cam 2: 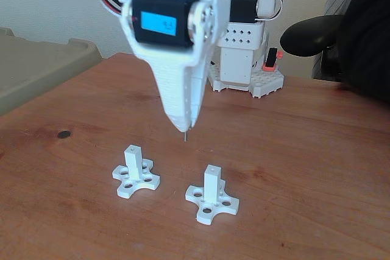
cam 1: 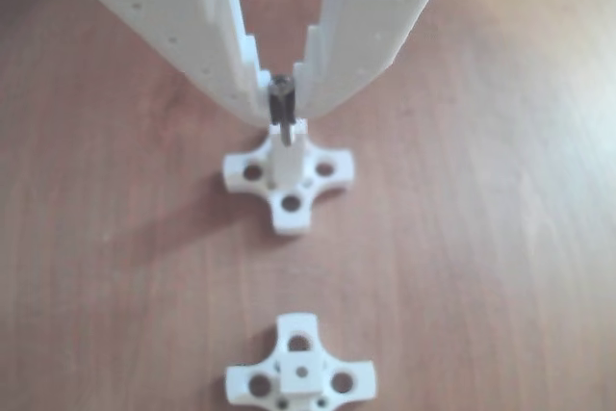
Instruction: Grab the screw and set it in the hole.
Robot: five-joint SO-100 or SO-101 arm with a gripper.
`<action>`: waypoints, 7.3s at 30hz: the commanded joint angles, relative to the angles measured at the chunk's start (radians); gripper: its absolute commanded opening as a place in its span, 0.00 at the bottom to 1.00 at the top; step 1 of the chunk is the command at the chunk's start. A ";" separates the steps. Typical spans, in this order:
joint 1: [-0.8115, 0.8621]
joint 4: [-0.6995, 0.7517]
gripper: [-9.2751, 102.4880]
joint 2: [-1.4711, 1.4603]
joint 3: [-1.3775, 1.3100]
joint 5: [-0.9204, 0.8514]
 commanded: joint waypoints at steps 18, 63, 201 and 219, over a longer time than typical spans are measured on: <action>-0.086 -0.049 0.04 0.114 0.025 0.026; -0.092 -0.084 0.04 -0.037 -0.026 0.041; -0.083 -0.097 0.04 -0.063 -0.035 0.038; -0.095 -0.094 0.04 -0.054 -0.029 0.041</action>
